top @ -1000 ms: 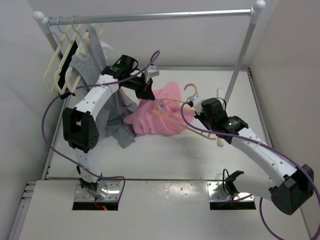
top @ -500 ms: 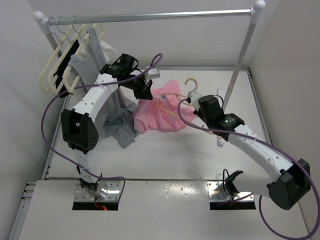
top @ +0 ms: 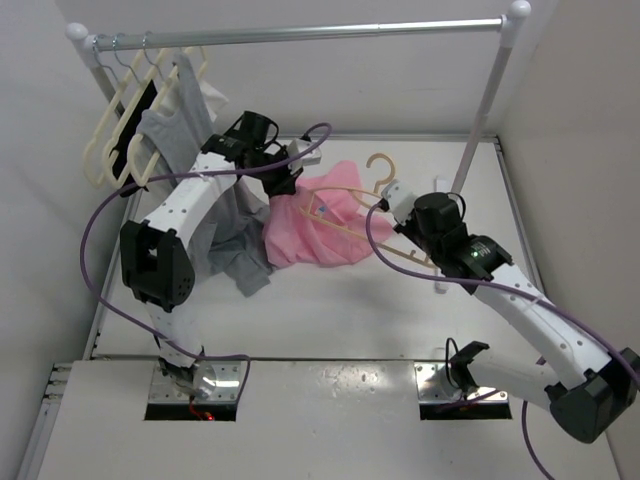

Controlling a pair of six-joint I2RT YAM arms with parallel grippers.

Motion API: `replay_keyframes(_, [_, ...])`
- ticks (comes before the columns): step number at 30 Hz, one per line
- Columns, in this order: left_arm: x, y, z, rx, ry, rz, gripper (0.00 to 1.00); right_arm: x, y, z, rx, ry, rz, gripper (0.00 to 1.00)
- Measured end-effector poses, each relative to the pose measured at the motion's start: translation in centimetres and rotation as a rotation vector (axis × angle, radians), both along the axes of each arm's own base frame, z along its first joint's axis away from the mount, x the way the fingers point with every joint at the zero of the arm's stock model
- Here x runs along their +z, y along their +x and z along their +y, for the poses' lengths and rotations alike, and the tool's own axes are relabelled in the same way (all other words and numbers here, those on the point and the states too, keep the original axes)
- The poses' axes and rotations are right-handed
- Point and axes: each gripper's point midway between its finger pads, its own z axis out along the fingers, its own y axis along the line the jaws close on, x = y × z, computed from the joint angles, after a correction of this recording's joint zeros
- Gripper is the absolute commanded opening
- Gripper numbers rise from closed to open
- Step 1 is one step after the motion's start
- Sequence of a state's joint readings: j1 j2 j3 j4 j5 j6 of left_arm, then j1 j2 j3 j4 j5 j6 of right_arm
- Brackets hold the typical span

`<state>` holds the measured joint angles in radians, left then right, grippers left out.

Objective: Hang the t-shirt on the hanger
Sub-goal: Place tshirt on hanger

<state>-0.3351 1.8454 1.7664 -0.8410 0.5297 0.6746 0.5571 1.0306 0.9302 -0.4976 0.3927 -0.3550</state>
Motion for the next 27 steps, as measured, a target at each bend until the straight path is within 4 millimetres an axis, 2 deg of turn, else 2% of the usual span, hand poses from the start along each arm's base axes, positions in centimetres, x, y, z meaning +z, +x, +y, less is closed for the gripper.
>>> replay_keyframes(13, [-0.8, -1.1, 0.5, -0.085, 0.080, -0.037, 0.00, -1.1, 2.2, -1.3, 0.088, -0.324, -0.113, 0.00])
replay_keyframes(18, [-1.2, -1.2, 0.8, -0.098, 0.111, -0.047, 0.00, 0.7, 3.0, -0.9, 0.126, -0.383, -0.188, 0.00])
replay_keyframes(25, [-1.3, -1.1, 0.8, -0.098, 0.114, -0.049, 0.00, 4.3, 3.3, 0.8, 0.203, -0.350, -0.253, 0.00])
replay_keyframes(27, [-1.3, -1.1, 0.8, -0.098, 0.113, -0.049, 0.00, 4.6, 3.3, 0.8, 0.212, -0.360, -0.264, 0.00])
